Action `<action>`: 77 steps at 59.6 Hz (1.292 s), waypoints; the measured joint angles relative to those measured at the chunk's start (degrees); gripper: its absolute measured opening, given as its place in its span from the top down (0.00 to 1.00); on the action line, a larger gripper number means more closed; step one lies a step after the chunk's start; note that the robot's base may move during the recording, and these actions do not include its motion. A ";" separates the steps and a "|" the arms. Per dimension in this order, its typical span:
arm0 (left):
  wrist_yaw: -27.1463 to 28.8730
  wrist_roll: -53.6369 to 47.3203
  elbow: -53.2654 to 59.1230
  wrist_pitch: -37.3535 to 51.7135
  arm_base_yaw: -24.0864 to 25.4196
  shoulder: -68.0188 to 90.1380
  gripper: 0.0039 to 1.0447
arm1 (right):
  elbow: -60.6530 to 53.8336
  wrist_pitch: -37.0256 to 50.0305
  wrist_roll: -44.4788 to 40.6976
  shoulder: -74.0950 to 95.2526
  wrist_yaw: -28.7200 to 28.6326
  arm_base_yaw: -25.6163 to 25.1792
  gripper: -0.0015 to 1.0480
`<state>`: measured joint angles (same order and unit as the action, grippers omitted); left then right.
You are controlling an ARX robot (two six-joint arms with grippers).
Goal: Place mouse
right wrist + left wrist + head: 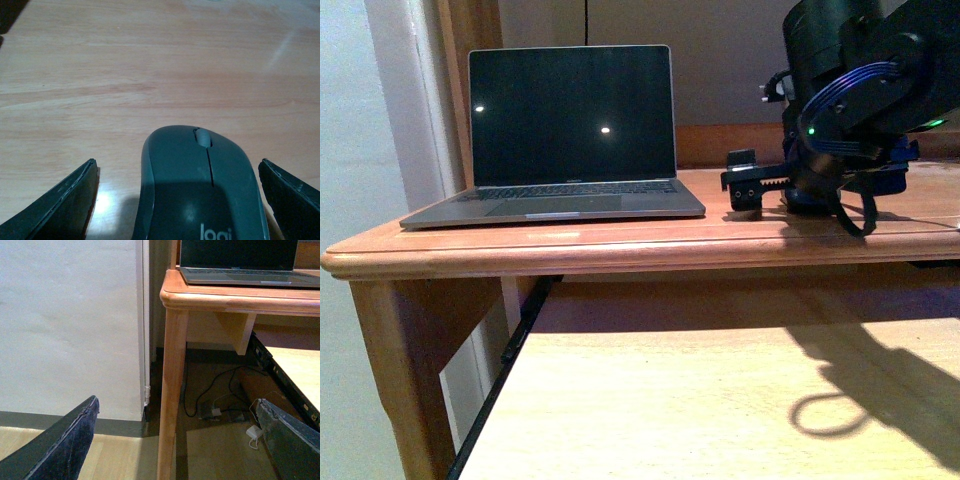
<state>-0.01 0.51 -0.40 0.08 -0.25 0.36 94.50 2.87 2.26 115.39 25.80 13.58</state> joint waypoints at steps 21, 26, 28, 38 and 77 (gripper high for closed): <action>0.02 0.00 0.00 0.00 0.00 0.00 0.07 | -30.42 11.04 2.62 -31.82 -23.04 -10.75 0.07; 0.00 0.00 0.00 0.00 0.00 0.00 0.07 | -42.18 11.34 0.98 -42.18 -31.87 -15.80 0.07; 0.00 0.00 0.00 0.00 0.00 0.00 0.07 | -46.07 11.41 0.37 -45.27 -34.88 -17.68 0.07; 0.00 0.00 0.00 0.00 0.00 0.00 0.07 | -68.02 8.92 -7.34 -61.42 -53.79 -32.70 0.07; 0.02 0.00 0.00 0.00 0.00 0.00 0.07 | -79.49 -4.35 -33.14 -66.01 -79.14 -50.31 0.07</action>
<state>0.01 0.51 -0.40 0.08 -0.25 0.36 15.00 -1.48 -30.87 49.39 -53.34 -36.73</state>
